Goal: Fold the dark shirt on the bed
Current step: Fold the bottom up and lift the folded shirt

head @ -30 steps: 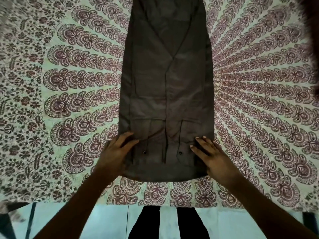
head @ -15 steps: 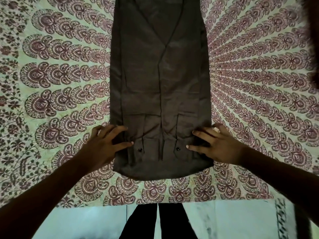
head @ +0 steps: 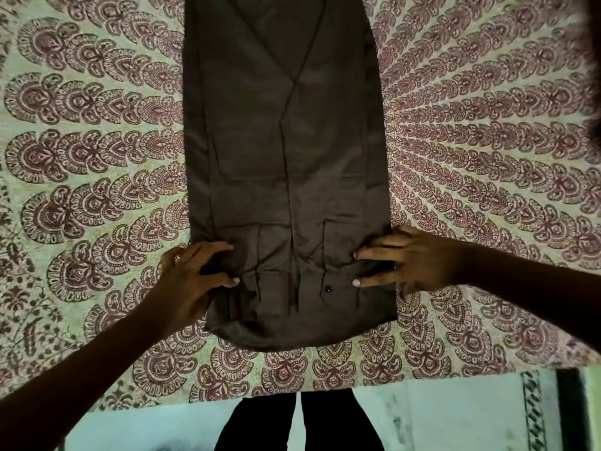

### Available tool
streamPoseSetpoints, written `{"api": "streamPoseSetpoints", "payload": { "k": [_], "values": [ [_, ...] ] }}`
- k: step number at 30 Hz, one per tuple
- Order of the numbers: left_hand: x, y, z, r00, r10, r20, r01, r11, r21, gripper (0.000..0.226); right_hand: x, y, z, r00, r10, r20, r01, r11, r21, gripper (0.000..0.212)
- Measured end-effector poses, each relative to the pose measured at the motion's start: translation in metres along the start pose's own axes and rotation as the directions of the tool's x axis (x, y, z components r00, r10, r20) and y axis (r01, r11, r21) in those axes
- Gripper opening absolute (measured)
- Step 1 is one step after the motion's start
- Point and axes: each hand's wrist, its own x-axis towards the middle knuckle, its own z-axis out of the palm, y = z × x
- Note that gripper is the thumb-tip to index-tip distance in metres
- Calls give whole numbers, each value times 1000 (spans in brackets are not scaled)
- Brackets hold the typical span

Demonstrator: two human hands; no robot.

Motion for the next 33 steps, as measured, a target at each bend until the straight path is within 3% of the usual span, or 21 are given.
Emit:
{"api": "streamPoseSetpoints", "payload": {
  "k": [3, 9, 13, 18, 21, 23, 25, 28, 30, 32, 33],
  "values": [
    [1, 2, -4, 1000, 24, -4, -24, 1000, 7, 48, 5, 4, -1, 998, -8, 61, 11, 998, -57, 99],
    [1, 3, -1, 995, -100, 11, 100, 985, -138, 38, 14, -15, 10, 978, 61, -200, -60, 998, 9, 74],
    [3, 5, -5, 985, -171, -22, 160, 955, -248, 35, 31, -29, 8, 934, 139, -329, -98, 986, 138, 62],
    [18, -2, -13, 981, -191, -44, 160, 909, -384, 34, 43, -34, -6, 904, 280, -324, -160, 923, 351, 43],
    [28, -10, -20, 987, -140, -80, 71, 824, -562, 28, 46, -29, -14, 842, 448, -301, -189, 767, 613, 45],
    [36, -11, -31, 988, -124, -92, 24, 710, -704, 15, 46, -24, -20, 806, 538, -249, -113, 552, 826, 48],
    [46, -7, -46, 988, -132, -79, 32, 678, -734, 14, 44, -17, -32, 772, 623, -124, -98, 310, 946, 50],
    [65, -11, -62, 957, -270, -108, 103, 661, -744, 53, 49, 1, -55, 659, 752, 27, -62, 19, 998, 43],
    [82, -17, -73, 929, -357, -96, 139, 577, -805, 54, 57, 20, -66, 564, 821, 93, 37, -137, 990, 28],
    [99, -22, -87, 901, -431, -43, 207, 515, -832, 48, 64, 37, -76, 561, 821, 107, 101, -196, 975, 20],
    [104, -27, -91, 879, -477, -14, 238, 464, -853, 60, 67, 42, -79, 585, 806, 92, 109, -191, 976, 21]
  ]
}}
